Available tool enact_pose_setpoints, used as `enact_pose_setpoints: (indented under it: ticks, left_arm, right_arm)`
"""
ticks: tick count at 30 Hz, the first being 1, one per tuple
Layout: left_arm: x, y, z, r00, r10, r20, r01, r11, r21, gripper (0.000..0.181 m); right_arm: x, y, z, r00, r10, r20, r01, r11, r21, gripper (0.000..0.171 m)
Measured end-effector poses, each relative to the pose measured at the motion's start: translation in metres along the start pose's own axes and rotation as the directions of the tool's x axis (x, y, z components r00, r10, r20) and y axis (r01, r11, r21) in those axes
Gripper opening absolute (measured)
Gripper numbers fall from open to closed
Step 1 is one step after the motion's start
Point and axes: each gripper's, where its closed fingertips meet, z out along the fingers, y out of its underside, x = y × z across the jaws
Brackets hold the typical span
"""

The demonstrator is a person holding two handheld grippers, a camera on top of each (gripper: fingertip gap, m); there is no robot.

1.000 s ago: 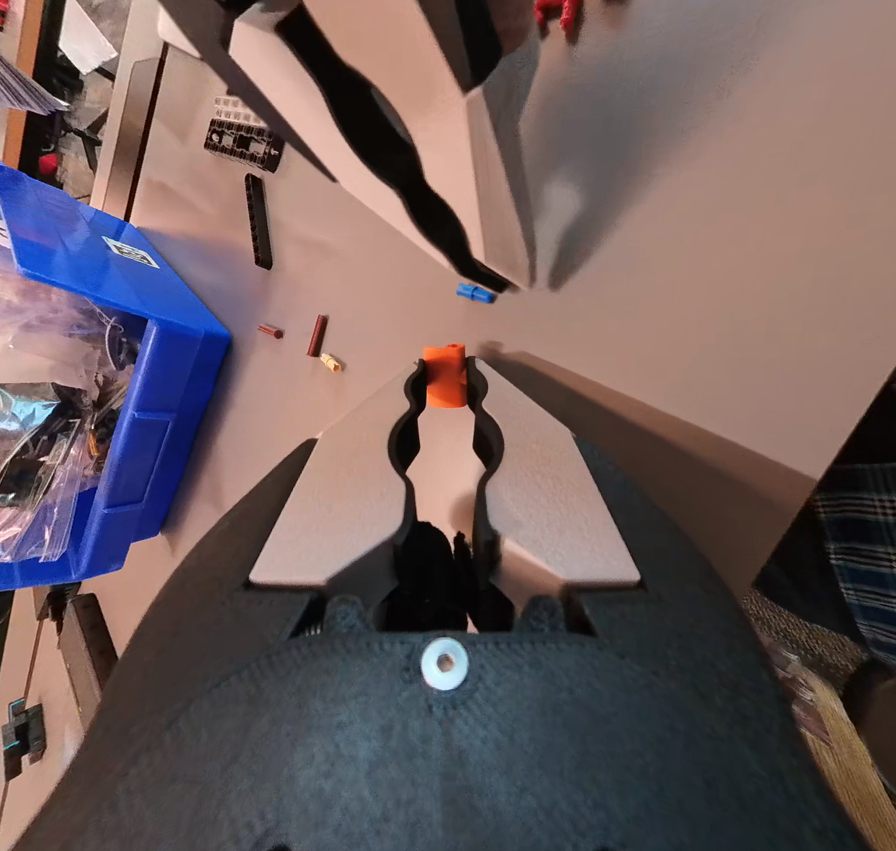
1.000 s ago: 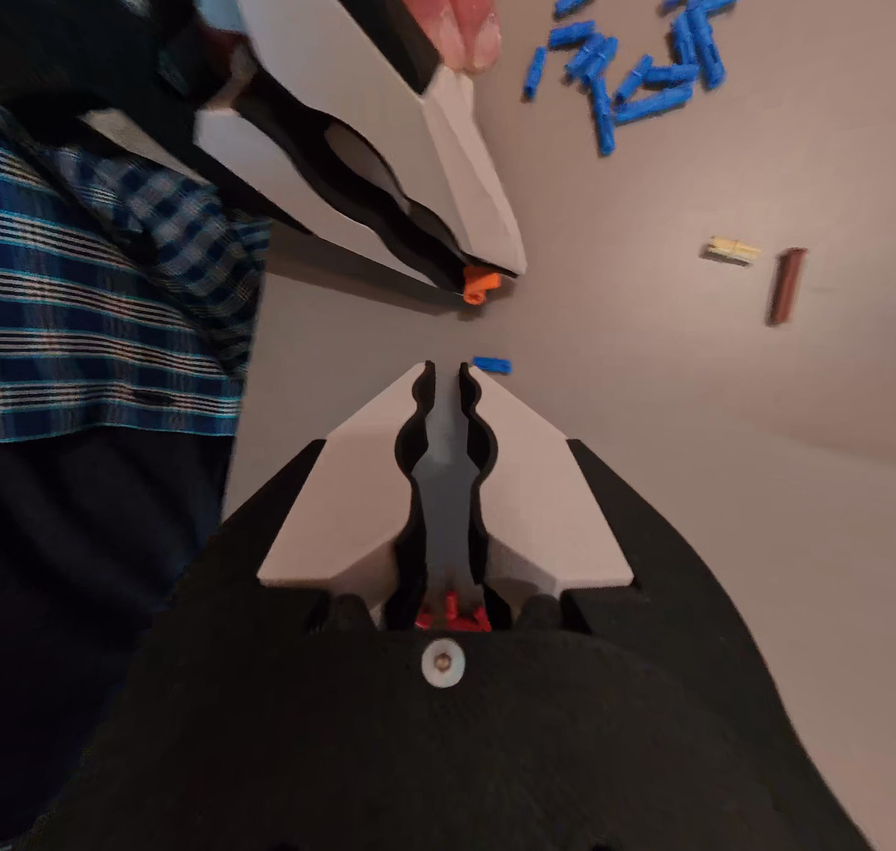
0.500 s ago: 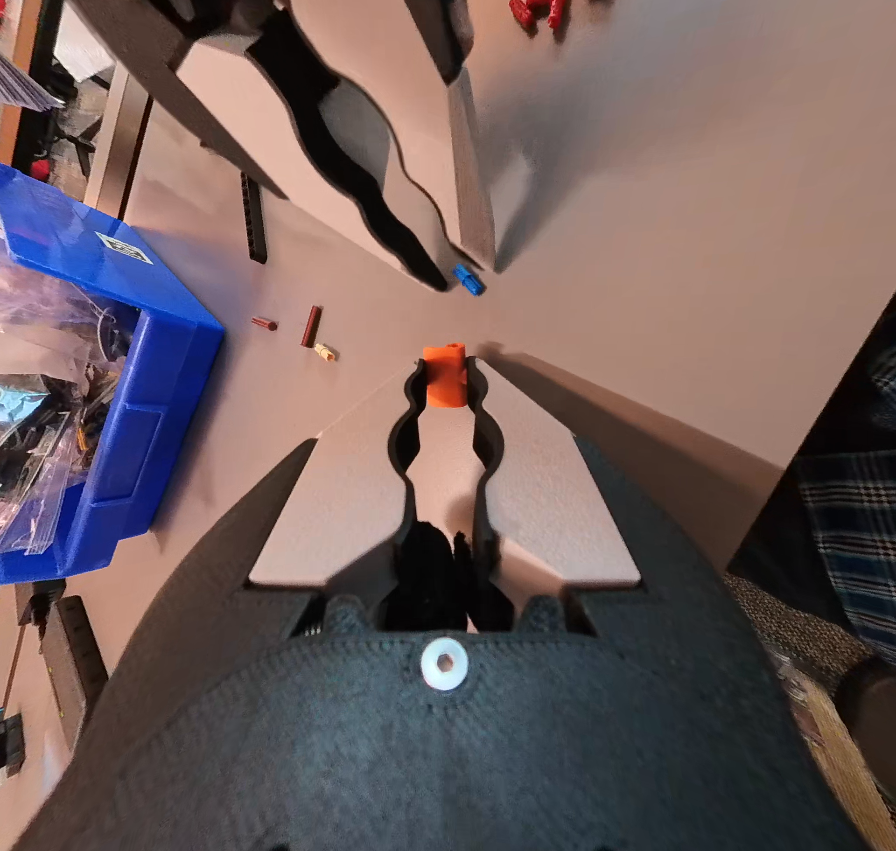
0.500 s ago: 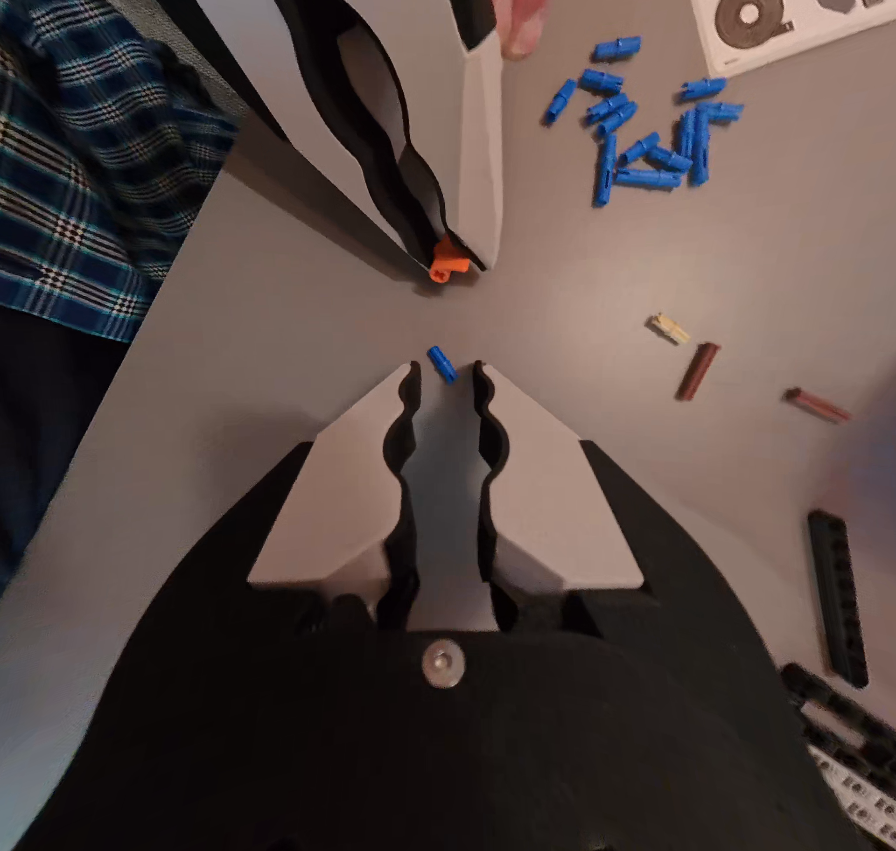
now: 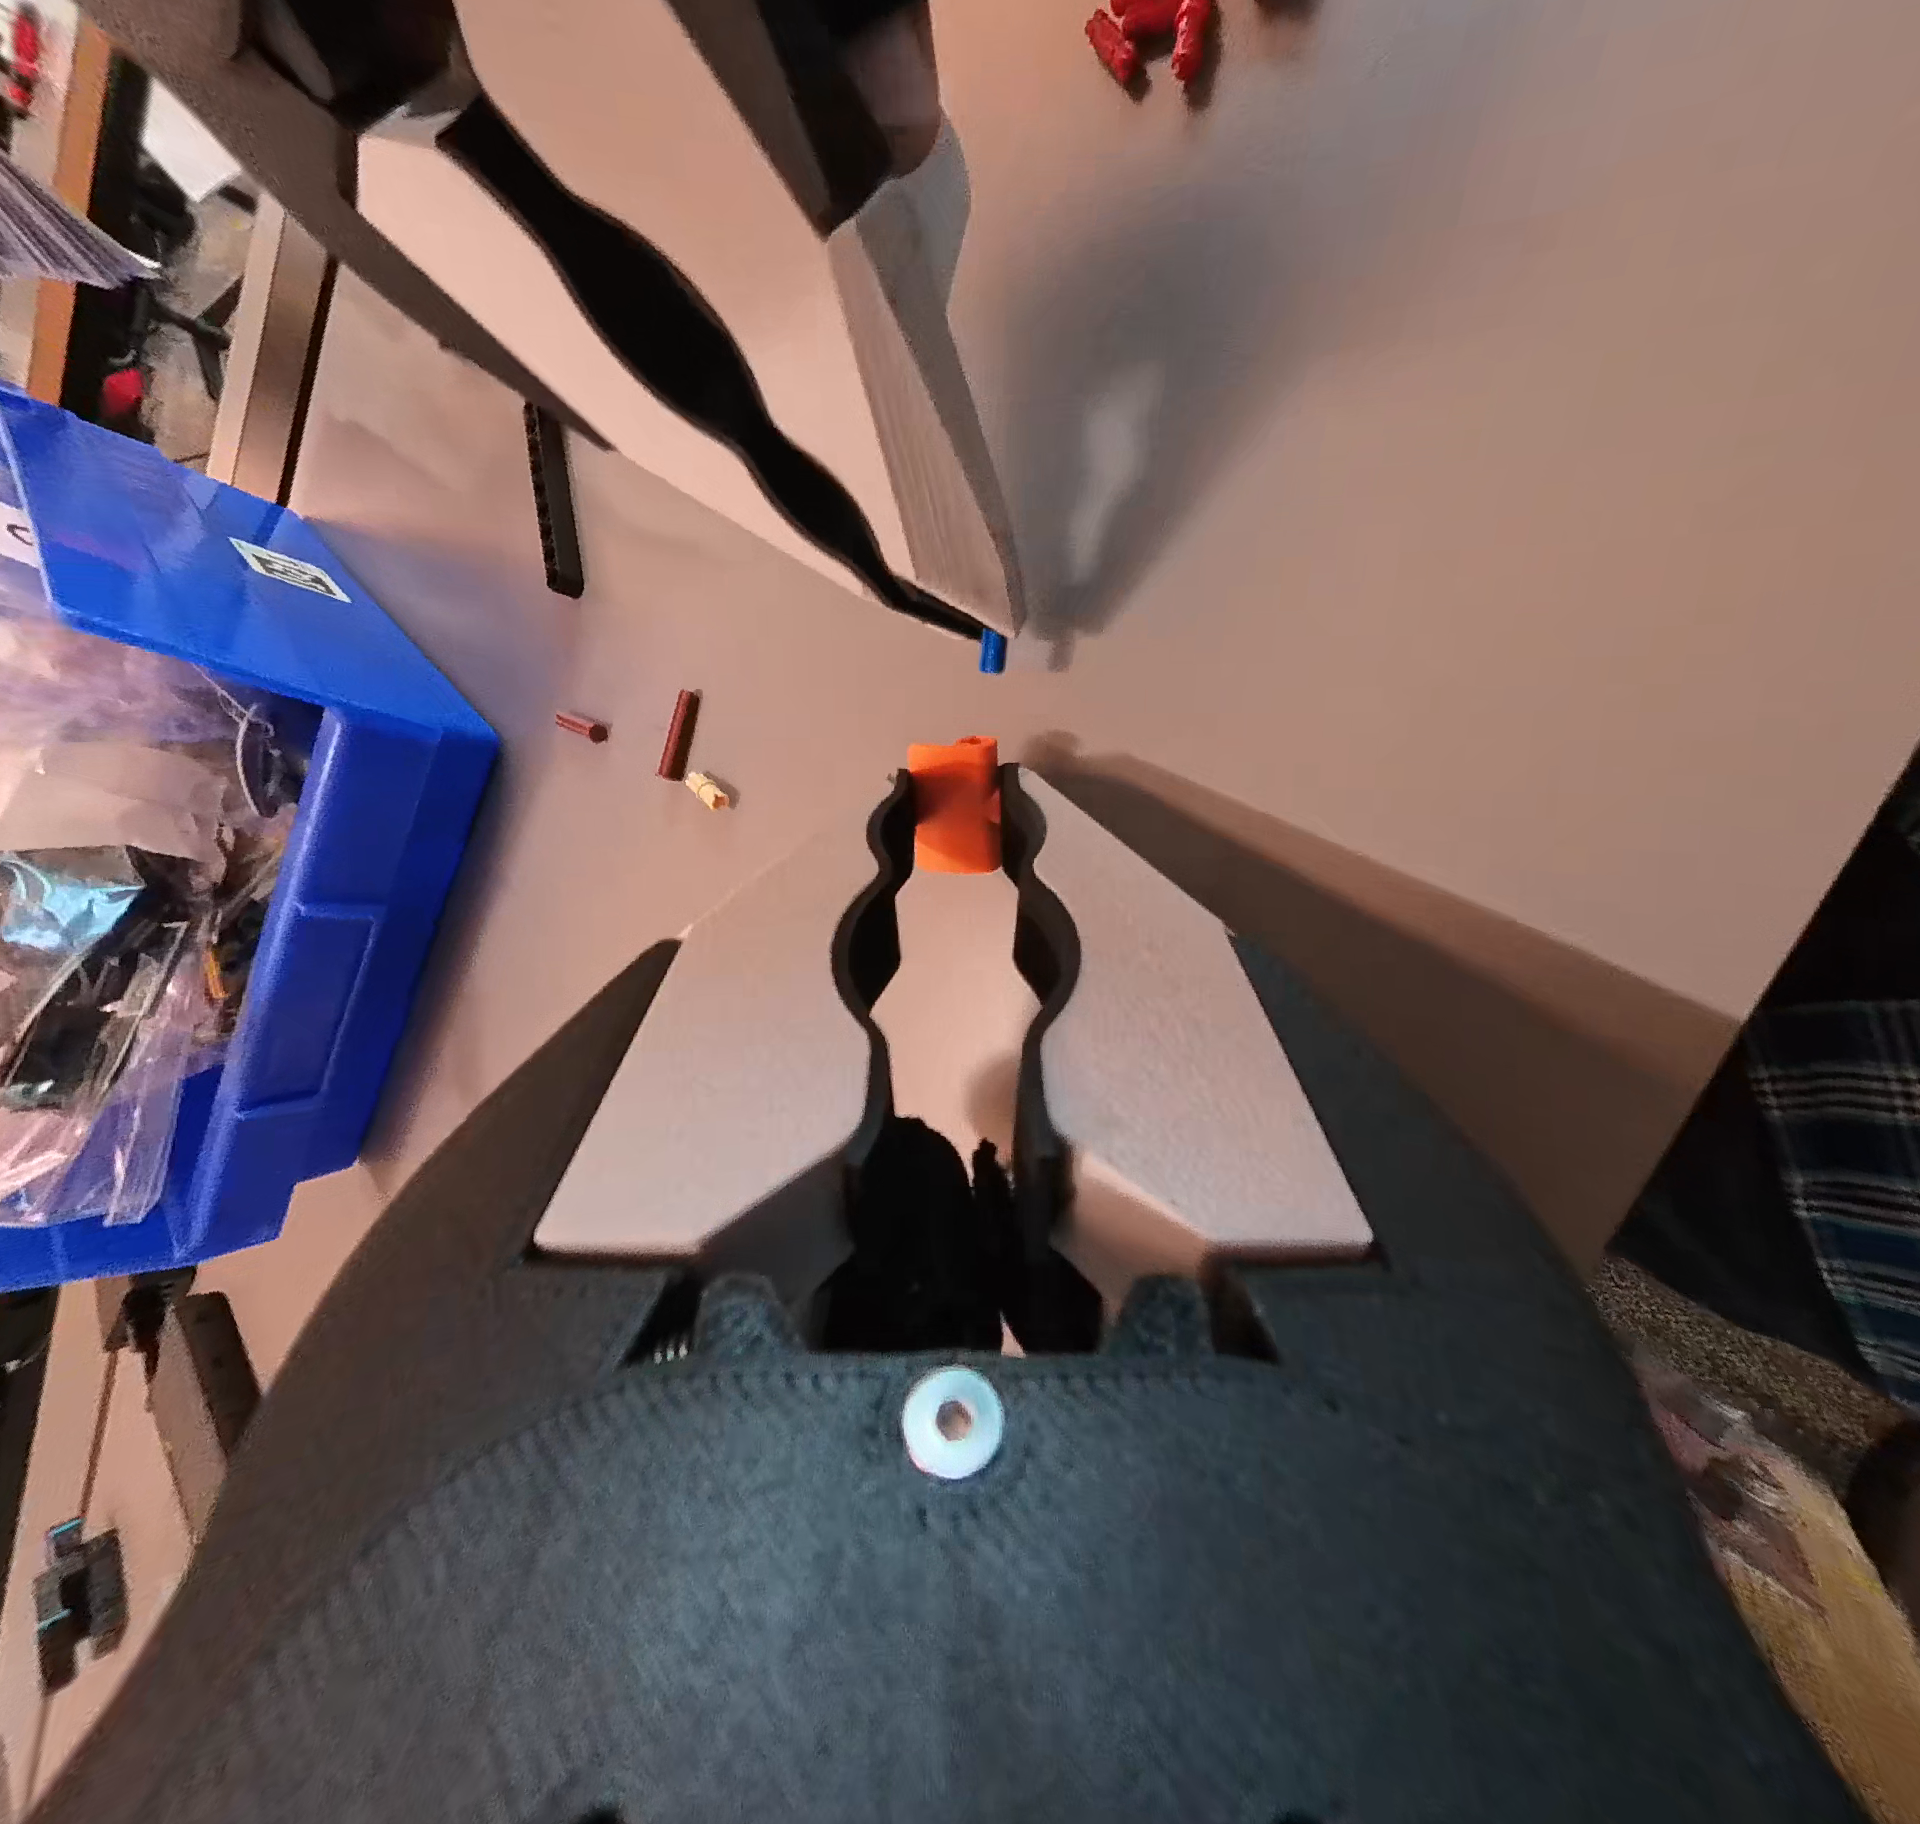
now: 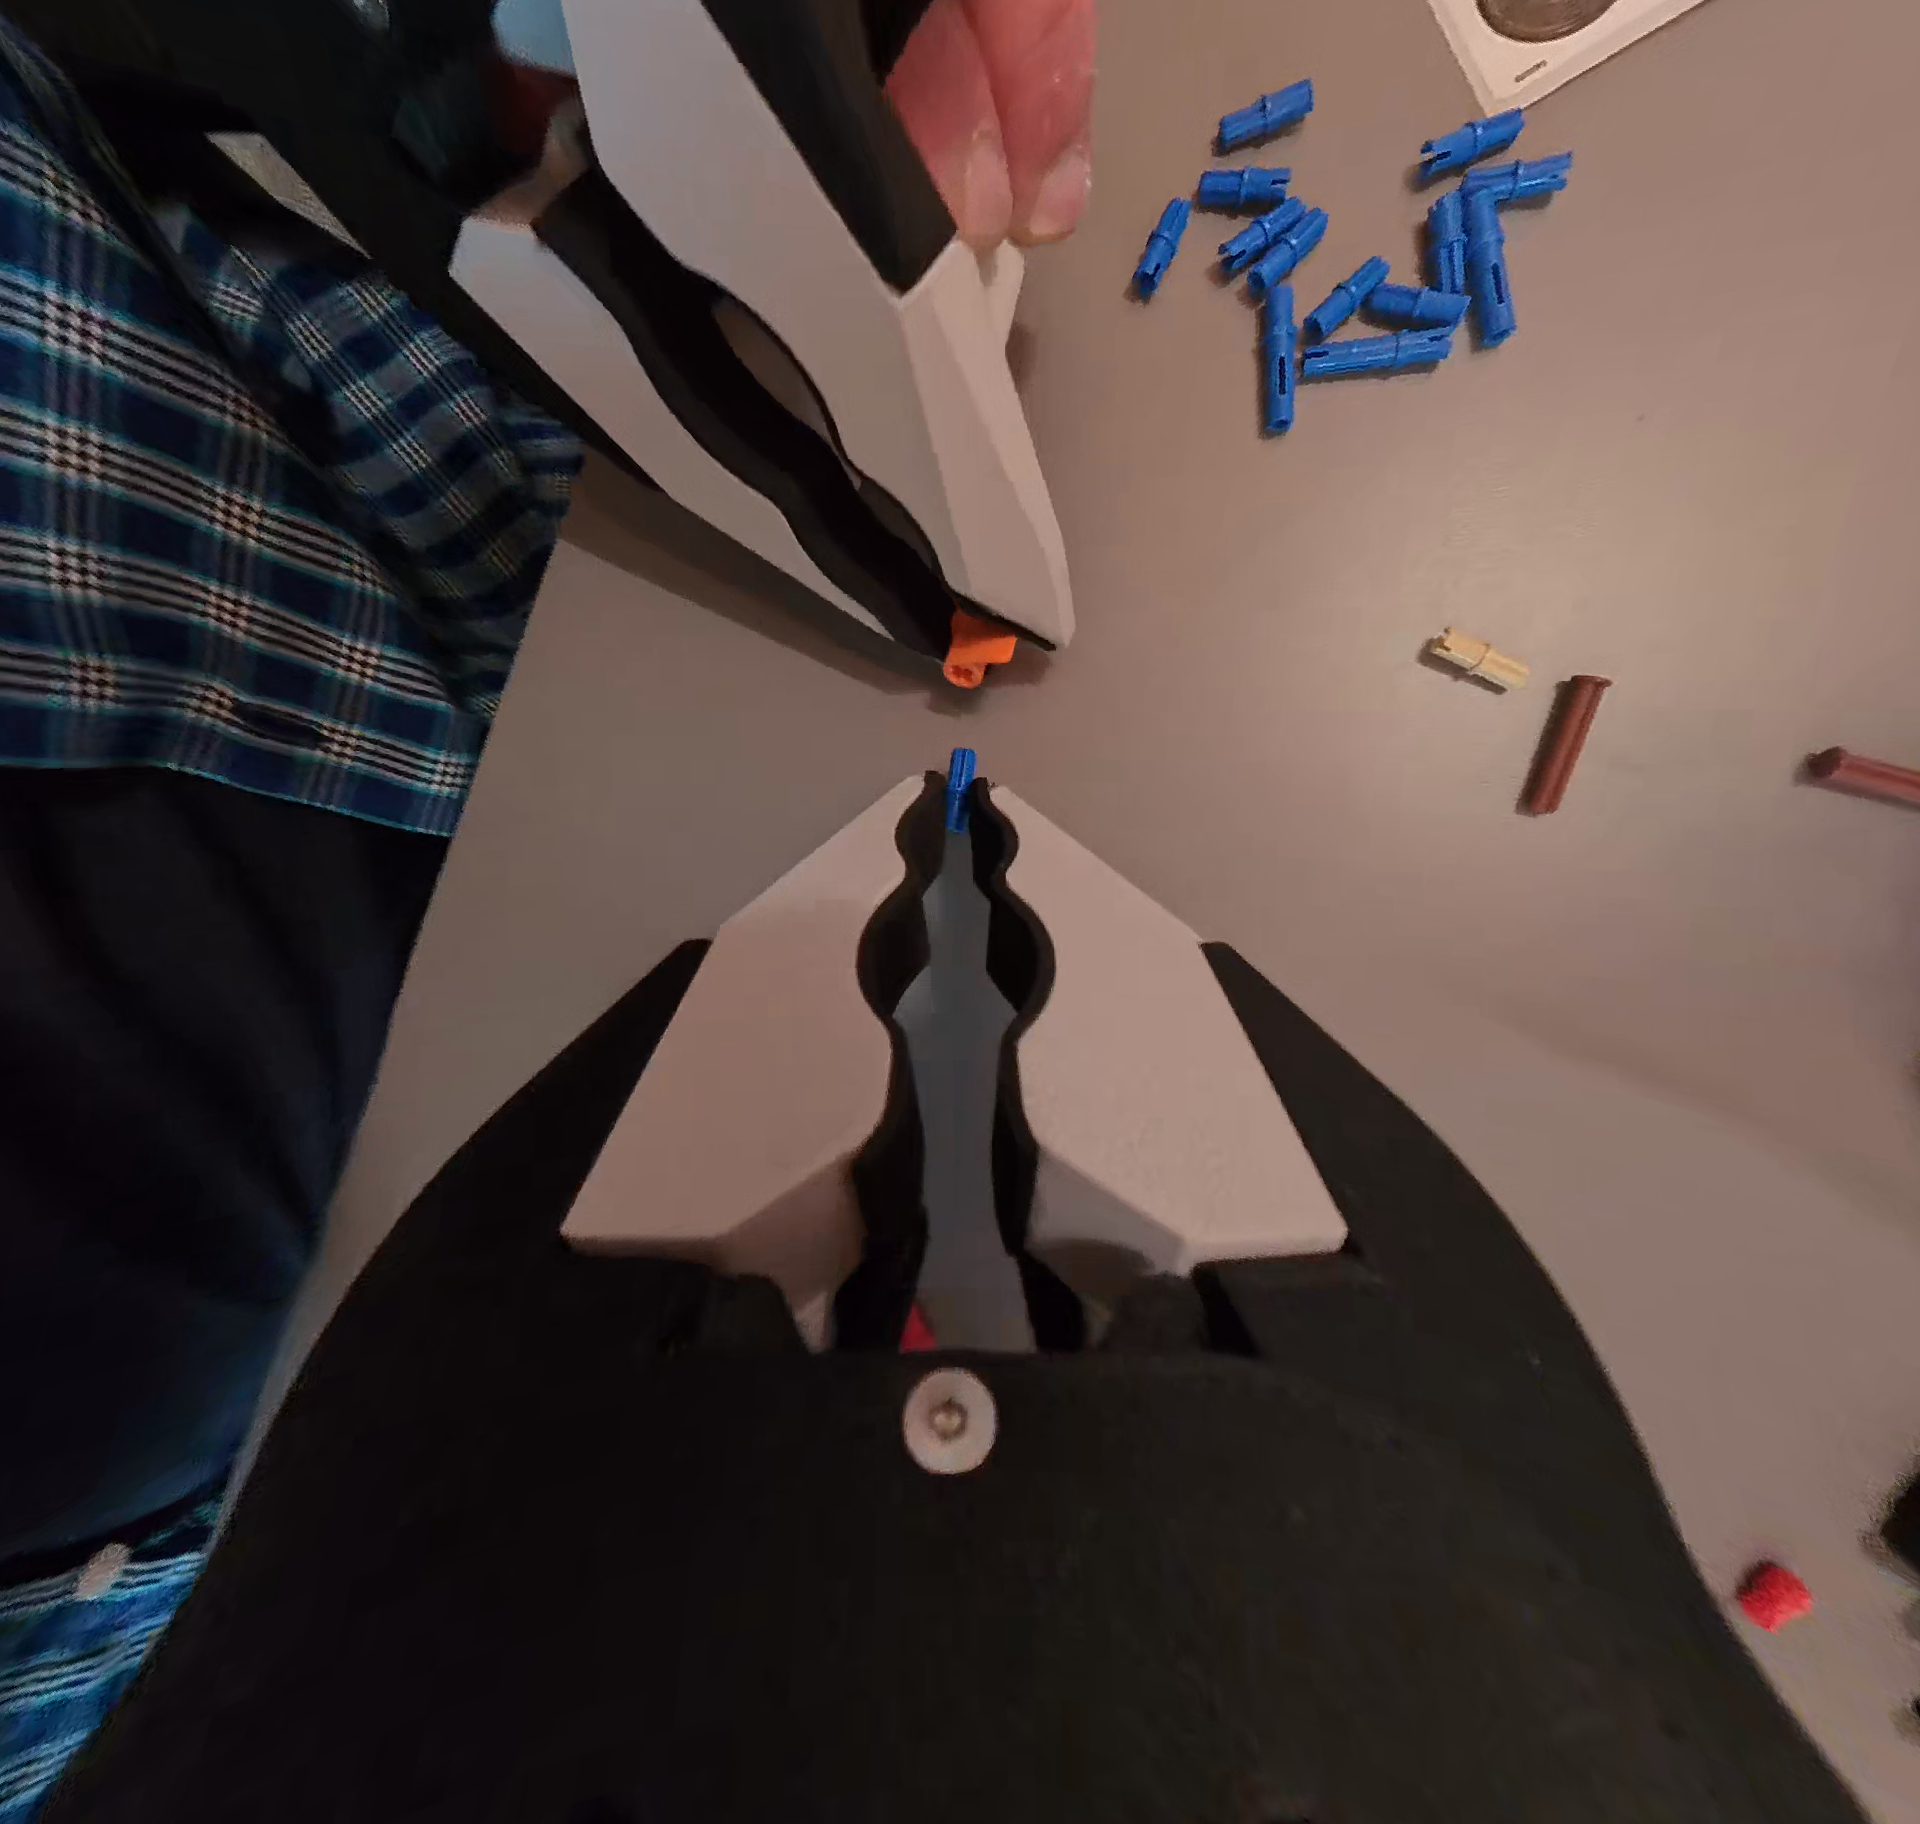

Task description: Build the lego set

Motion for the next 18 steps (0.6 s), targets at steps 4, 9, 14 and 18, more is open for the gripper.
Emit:
enact_pose_setpoints:
  ticks: [4,9,14,18]
  left_arm:
    - [-0.0011,-0.0010,0.0012,0.998,0.053,0.025,-0.052,0.998,-0.031,0.014]
    - [-0.0017,-0.0035,0.0027,0.988,0.141,0.057,-0.137,0.988,-0.065,0.014]
    - [-0.0039,-0.0034,0.0046,0.980,0.185,0.077,-0.178,0.981,-0.080,0.014]
    - [-0.0045,-0.0037,0.0053,0.970,0.223,0.093,-0.215,0.973,-0.083,0.014]
  right_arm:
    - [-0.0037,-0.0027,0.0026,0.996,0.080,0.036,-0.080,0.997,-0.004,0.001]
    - [-0.0038,-0.0085,0.0013,0.977,0.189,0.100,-0.193,0.981,0.025,0.002]
    - [-0.0019,-0.0090,0.0002,0.954,0.263,0.143,-0.269,0.963,0.026,0.001]
    - [-0.0021,-0.0091,-0.0001,0.926,0.322,0.195,-0.334,0.942,0.028,0.001]
